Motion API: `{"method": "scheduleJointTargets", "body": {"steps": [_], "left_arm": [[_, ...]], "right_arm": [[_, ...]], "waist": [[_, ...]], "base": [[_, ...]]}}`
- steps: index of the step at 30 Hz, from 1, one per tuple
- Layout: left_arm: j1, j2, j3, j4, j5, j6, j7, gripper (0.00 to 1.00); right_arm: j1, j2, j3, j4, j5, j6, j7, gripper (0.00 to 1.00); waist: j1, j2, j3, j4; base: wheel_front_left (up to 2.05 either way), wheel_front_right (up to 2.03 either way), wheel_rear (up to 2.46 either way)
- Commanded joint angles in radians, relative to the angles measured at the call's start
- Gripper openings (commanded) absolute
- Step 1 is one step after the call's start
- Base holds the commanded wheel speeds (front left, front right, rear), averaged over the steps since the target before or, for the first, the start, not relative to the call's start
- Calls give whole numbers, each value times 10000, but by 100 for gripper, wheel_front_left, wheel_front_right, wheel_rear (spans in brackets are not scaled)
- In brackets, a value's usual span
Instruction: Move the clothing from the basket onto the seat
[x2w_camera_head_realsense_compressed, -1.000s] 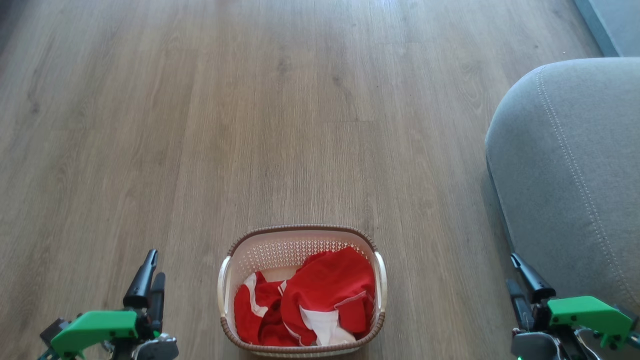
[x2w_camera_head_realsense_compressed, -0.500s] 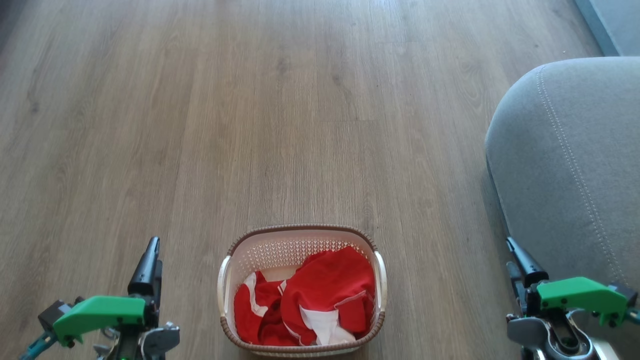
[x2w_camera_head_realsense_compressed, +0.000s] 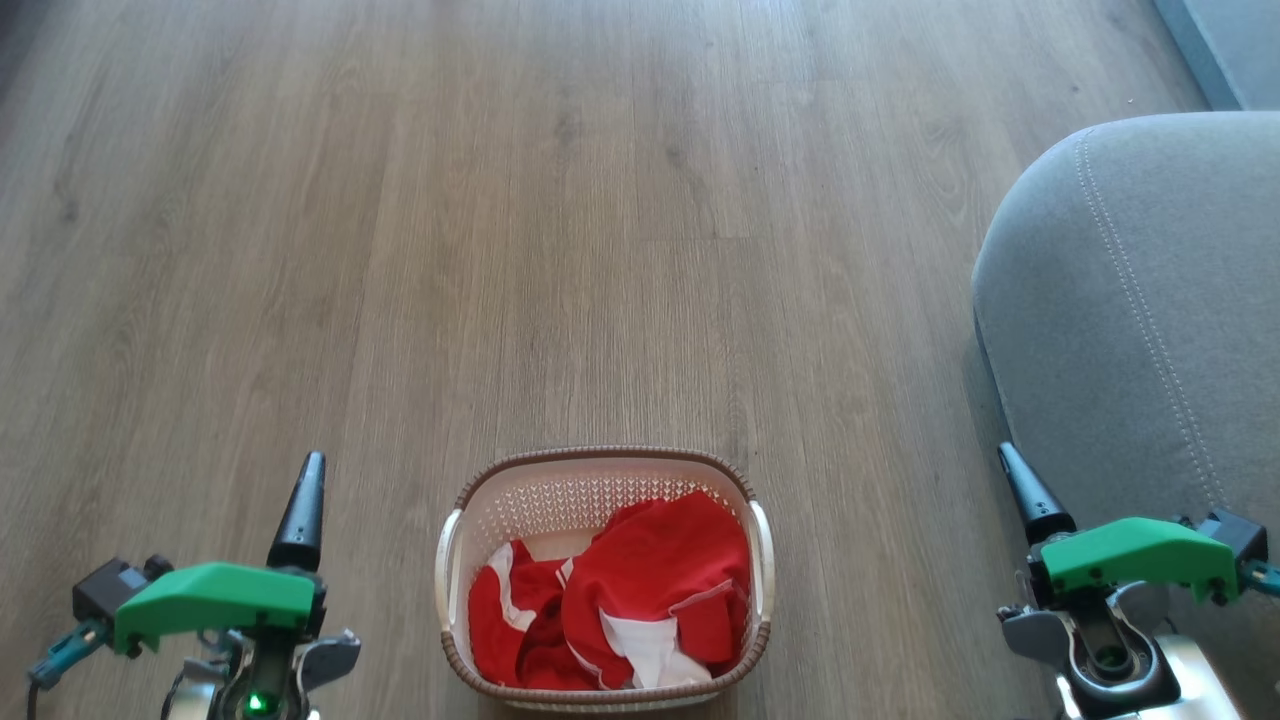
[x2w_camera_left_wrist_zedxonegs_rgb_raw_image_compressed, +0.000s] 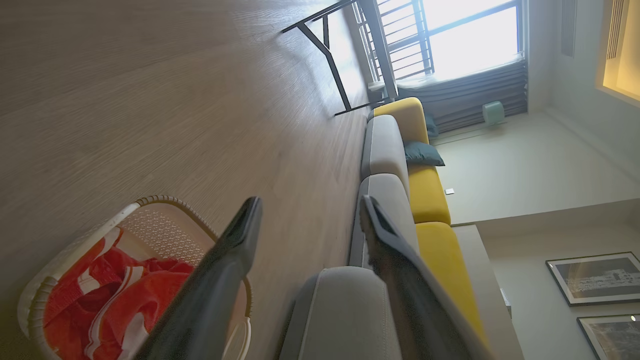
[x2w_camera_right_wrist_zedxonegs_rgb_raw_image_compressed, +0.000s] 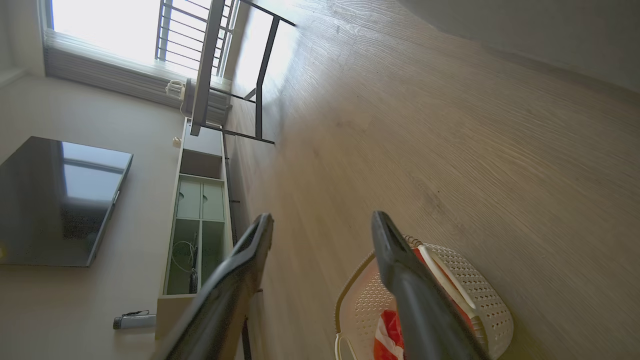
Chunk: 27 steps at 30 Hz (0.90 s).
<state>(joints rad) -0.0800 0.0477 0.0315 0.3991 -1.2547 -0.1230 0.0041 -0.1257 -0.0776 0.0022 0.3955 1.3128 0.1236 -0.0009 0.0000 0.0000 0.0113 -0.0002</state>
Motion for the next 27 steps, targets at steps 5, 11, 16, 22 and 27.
{"method": "scheduleJointTargets", "body": {"steps": [5, 11, 16, 22, 27], "left_arm": [[-726, 208, -58, -263, 870, -26, -265, 100], [-888, 285, -222, -187, 1830, -30, -443, 100], [-1050, 335, -290, -106, 2798, -34, -621, 100], [-1204, 352, -354, -31, 3535, -37, -769, 100], [-1350, 374, -389, 60, 4228, -40, -918, 100]], "right_arm": [[-807, -344, 309, -205, -831, 25, -245, 100], [-1015, -441, 632, -102, -1569, 29, -421, 100], [-1256, -557, 985, 53, -2232, 32, -596, 100], [-1458, -668, 1311, 213, -2748, 35, -743, 100], [-1680, -766, 1608, 345, -3252, 38, -890, 100]], "waist": [[0, 0, 7, 2], [0, 0, 14, 10], [0, 0, 26, 17], [0, 0, 36, 31], [0, 0, 48, 36]], "base": [[0, 0, 0], [0, 0, 0], [0, 0, 0], [0, 0, 0], [0, 0, 0]]}}
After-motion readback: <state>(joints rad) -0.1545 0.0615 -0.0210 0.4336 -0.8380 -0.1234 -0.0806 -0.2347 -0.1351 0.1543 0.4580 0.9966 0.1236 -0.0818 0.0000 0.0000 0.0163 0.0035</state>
